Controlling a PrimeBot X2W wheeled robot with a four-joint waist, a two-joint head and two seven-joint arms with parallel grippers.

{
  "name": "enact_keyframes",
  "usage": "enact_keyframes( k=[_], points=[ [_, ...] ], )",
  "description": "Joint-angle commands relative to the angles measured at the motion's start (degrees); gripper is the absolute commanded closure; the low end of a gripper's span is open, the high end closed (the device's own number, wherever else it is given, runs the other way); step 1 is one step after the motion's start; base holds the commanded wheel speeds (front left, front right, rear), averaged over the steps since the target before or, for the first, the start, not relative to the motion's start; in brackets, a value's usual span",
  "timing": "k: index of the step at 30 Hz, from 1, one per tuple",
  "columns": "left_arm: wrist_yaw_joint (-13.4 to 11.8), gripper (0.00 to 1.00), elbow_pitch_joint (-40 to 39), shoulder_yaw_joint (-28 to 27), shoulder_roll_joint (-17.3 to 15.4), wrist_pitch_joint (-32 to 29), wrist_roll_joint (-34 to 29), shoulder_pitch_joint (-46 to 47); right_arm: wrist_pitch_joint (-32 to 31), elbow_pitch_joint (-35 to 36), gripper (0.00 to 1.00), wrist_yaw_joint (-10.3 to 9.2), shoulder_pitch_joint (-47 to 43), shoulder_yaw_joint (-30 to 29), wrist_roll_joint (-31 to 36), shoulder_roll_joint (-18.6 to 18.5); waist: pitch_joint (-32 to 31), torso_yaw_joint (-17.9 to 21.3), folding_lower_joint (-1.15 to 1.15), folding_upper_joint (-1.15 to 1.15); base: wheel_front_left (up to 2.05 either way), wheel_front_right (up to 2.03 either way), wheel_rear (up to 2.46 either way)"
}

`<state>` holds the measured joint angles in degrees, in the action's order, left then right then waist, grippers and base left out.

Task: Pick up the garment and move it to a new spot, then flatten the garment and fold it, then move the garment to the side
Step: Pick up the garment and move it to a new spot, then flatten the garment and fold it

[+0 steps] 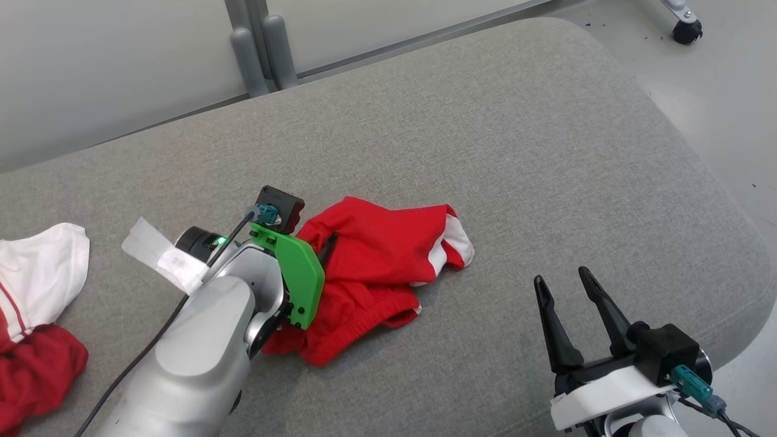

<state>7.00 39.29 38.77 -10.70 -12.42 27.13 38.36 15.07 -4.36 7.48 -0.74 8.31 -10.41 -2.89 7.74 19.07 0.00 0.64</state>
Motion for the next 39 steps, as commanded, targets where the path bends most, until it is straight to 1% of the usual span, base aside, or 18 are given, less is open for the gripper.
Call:
enact_keyframes(
  k=[1, 4, 7, 9, 11, 15, 18, 22, 24, 25, 28, 30, 33, 39],
  points=[
    [0.0, 0.0, 0.9, 0.0, 0.0, 0.8, -0.4, 0.7, 0.2, -0.2, 0.0, 0.02, -0.3, -0.1, -0.2, 0.0, -0.1, -0.1, 0.0, -0.64, 0.0, 0.0, 0.0],
    [0.1, 0.0, 3.4, -0.7, 0.9, 3.4, 0.8, 1.0, 0.2, 0.0, 0.0, 0.02, -0.7, -0.5, -0.4, 0.0, -0.1, -0.5, 0.0, -0.64, 0.0, 0.0, 0.0],
    [0.0, 0.0, 3.7, -1.6, 1.7, 5.5, 2.2, 0.5, 0.2, 0.2, 0.0, 0.02, -1.4, -1.2, -0.5, 0.0, -0.5, -1.3, 0.0, -0.64, 0.0, 0.0, 0.0],
    [-0.9, 0.0, 1.7, -2.2, 1.4, 6.4, 3.0, -1.1, 0.2, 0.4, 0.0, 0.02, -2.1, -1.8, -0.3, 0.0, -1.1, -2.4, 0.0, -0.64, 0.0, 0.0, 0.0],
    [-1.8, 0.0, -1.1, -2.1, 0.7, 6.0, 2.7, -2.5, 0.2, 0.5, 0.0, 0.02, -2.7, -2.2, 0.0, 0.0, -1.5, -3.2, 0.0, -0.64, 0.0, 0.0, 0.0],
    [-4.1, 0.0, -10.8, -1.0, -1.4, 3.5, 1.8, -6.5, 0.2, 0.8, 0.0, 0.02, -3.4, -2.6, 0.6, 0.0, -2.1, -4.5, 0.0, -0.64, 0.0, 0.0, 0.0],
    [-5.6, 0.0, -20.9, 1.3, -4.2, -1.0, 0.7, -11.4, 0.2, 0.9, 0.0, 0.02, -3.5, -2.9, 0.7, 0.0, -2.2, -5.1, 0.0, -0.64, 0.0, 0.0, 0.0],
    [-8.4, 0.0, -35.4, 4.2, -7.9, -7.1, -1.0, -17.4, 0.2, 1.3, 0.0, 0.02, -3.3, -2.9, 0.2, -0.1, -1.7, -5.6, 0.0, -0.64, 0.0, 0.0, 0.0],
    [-9.8, 0.0, -41.0, 5.4, -9.4, -9.6, -1.7, -19.8, 0.2, 1.3, 0.0, 0.02, -3.1, -2.5, -0.2, 0.0, -1.2, -5.6, 0.0, -0.64, 0.0, 0.0, 0.0],
    [-9.8, 0.0, -41.0, 5.4, -9.4, -9.6, -1.7, -19.8, 0.2, 1.3, 0.0, 0.02, -3.1, -2.5, -0.2, 0.0, -1.2, -5.6, 0.0, -0.64, 0.0, 0.0, 0.0],
    [-11.3, 0.0, -46.4, 7.1, -10.8, -12.2, -3.1, -22.0, 0.2, 1.3, 0.0, 0.02, -2.6, -2.2, -1.2, -0.1, -0.5, -5.3, 0.0, -0.64, 0.0, 0.0, 0.0],
    [-11.7, 0.0, -48.1, 8.2, -10.9, -13.2, -3.7, -23.1, 0.2, 1.2, 0.0, 0.02, -2.4, -2.0, -1.6, -0.1, 0.0, -4.9, 0.0, -0.64, 0.0, 0.0, 0.0],
    [-12.5, 0.0, -48.8, 8.9, -10.6, -13.4, -4.2, -23.8, 0.2, 1.1, 0.0, 0.02, -1.8, -1.8, -2.0, 0.0, 0.6, -4.1, 0.0, -0.64, 0.0, 0.0, 0.0],
    [-13.6, 0.0, -43.5, 9.2, -10.6, -11.9, -6.8, -22.1, 0.2, 0.8, 0.0, 0.02, -1.1, -2.0, -2.4, 0.0, 1.5, -2.0, 0.0, -0.64, 0.0, 0.0, 0.0]
  ],
)
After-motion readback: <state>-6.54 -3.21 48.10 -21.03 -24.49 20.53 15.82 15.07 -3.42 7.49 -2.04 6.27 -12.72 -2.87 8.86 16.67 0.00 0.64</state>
